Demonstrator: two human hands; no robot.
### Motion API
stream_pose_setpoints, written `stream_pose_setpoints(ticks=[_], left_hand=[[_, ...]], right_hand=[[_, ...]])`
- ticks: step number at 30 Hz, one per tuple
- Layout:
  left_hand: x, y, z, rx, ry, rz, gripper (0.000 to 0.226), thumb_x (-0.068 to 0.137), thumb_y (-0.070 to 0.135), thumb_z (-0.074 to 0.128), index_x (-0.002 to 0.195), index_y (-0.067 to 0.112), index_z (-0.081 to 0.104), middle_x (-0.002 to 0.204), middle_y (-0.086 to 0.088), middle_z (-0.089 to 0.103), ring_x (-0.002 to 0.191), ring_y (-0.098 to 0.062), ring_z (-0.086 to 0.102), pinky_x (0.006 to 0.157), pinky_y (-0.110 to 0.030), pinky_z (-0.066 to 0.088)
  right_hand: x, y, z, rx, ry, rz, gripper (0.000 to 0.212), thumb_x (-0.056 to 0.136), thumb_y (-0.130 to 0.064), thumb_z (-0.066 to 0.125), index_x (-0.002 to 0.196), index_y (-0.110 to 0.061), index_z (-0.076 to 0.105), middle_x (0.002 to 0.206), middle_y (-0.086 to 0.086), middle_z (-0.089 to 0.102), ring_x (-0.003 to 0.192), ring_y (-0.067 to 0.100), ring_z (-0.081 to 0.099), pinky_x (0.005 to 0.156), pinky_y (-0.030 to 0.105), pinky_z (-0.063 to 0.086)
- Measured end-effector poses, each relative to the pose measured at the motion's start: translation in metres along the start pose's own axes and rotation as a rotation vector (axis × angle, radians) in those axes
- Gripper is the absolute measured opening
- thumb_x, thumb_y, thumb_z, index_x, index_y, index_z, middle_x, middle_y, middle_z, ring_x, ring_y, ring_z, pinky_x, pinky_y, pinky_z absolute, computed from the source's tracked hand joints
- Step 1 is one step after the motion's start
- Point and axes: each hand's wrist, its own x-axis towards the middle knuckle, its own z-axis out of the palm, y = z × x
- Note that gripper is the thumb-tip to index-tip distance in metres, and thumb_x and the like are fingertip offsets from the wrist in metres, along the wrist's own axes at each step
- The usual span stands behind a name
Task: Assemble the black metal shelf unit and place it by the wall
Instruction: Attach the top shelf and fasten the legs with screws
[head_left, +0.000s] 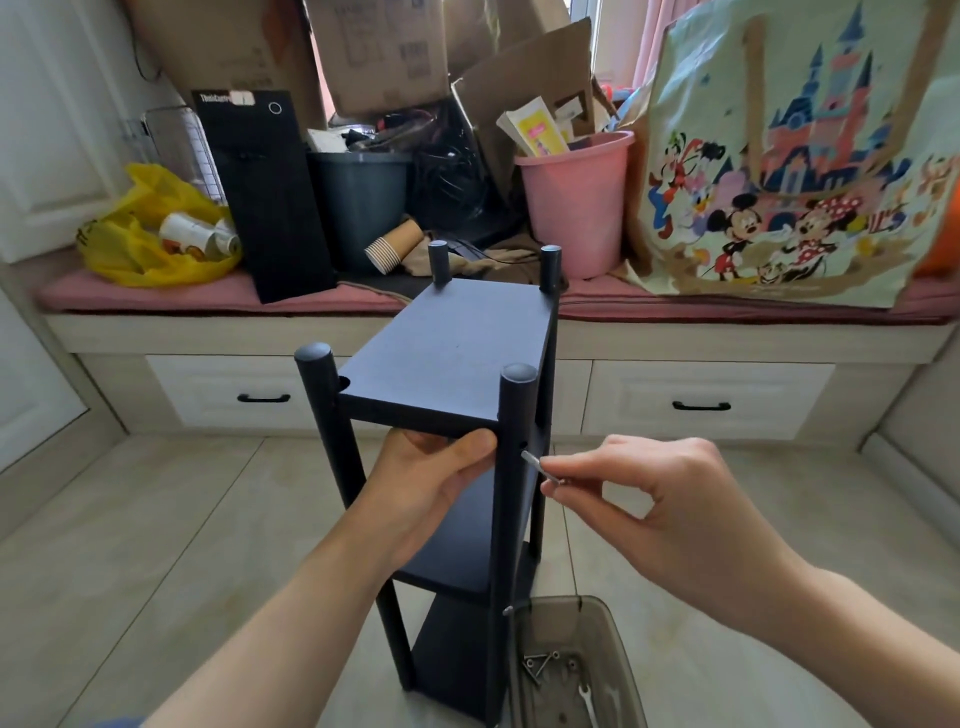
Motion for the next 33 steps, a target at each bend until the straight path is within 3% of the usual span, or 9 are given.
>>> stream_pose_setpoints(ticks=[7, 12, 14, 19, 24, 33], left_hand=[[-0.001, -0.008, 0.003, -0.004, -0.011, -0.019, 0.063, 0.075, 0.019, 0.086, 0.126, -0.009, 0.061, 0.126, -0.033, 0.063, 0.12, -0.044, 0.062, 0.094, -0.038, 0.055], [-0.002, -0.009, 0.008, -0.044, 0.005, -0.023, 0.055, 0.072, 0.026, 0.09, 0.114, -0.003, 0.069, 0.117, -0.026, 0.069, 0.113, -0.039, 0.067, 0.096, -0.042, 0.055], [-0.002, -0.009, 0.008, -0.038, 0.005, -0.019, 0.054, 0.075, 0.024, 0.088, 0.117, -0.004, 0.068, 0.12, -0.029, 0.067, 0.115, -0.041, 0.065, 0.1, -0.048, 0.053], [-0.004, -0.009, 0.008, 0.005, 0.006, -0.021, 0.049, 0.083, 0.011, 0.079, 0.125, -0.009, 0.061, 0.123, -0.029, 0.066, 0.12, -0.042, 0.063, 0.095, -0.037, 0.055], [-0.002, -0.009, 0.005, 0.004, 0.026, -0.021, 0.05, 0.085, 0.005, 0.071, 0.131, -0.009, 0.056, 0.129, -0.032, 0.061, 0.123, -0.043, 0.061, 0.1, -0.043, 0.054], [-0.003, -0.006, 0.007, 0.074, 0.031, -0.02, 0.058, 0.08, 0.013, 0.077, 0.132, -0.004, 0.057, 0.127, -0.027, 0.065, 0.12, -0.04, 0.063, 0.101, -0.045, 0.053]], right_hand=[[-0.005, -0.005, 0.008, 0.021, 0.112, 0.017, 0.018, 0.081, -0.023, 0.074, 0.098, -0.017, 0.08, 0.077, -0.013, 0.072, 0.067, 0.004, 0.067, 0.066, 0.023, 0.053], [-0.008, -0.002, 0.008, 0.038, 0.162, 0.032, 0.019, 0.08, -0.019, 0.075, 0.098, -0.017, 0.08, 0.078, -0.013, 0.073, 0.069, 0.004, 0.068, 0.068, 0.02, 0.054], [-0.007, -0.001, 0.007, 0.059, 0.18, 0.051, 0.02, 0.079, -0.019, 0.076, 0.098, -0.018, 0.08, 0.081, -0.014, 0.074, 0.072, 0.002, 0.069, 0.071, 0.017, 0.053], [-0.008, -0.001, 0.01, 0.054, 0.182, 0.047, 0.02, 0.08, -0.018, 0.075, 0.099, -0.017, 0.079, 0.082, -0.013, 0.074, 0.074, 0.0, 0.069, 0.073, 0.012, 0.052], [-0.007, 0.0, 0.013, 0.085, 0.189, 0.085, 0.021, 0.079, -0.018, 0.075, 0.099, -0.02, 0.079, 0.087, -0.016, 0.076, 0.08, -0.004, 0.07, 0.076, 0.013, 0.053], [-0.001, 0.001, 0.027, 0.193, 0.225, 0.197, 0.016, 0.08, -0.009, 0.078, 0.095, -0.016, 0.077, 0.085, -0.016, 0.075, 0.077, -0.003, 0.071, 0.075, 0.015, 0.055]])
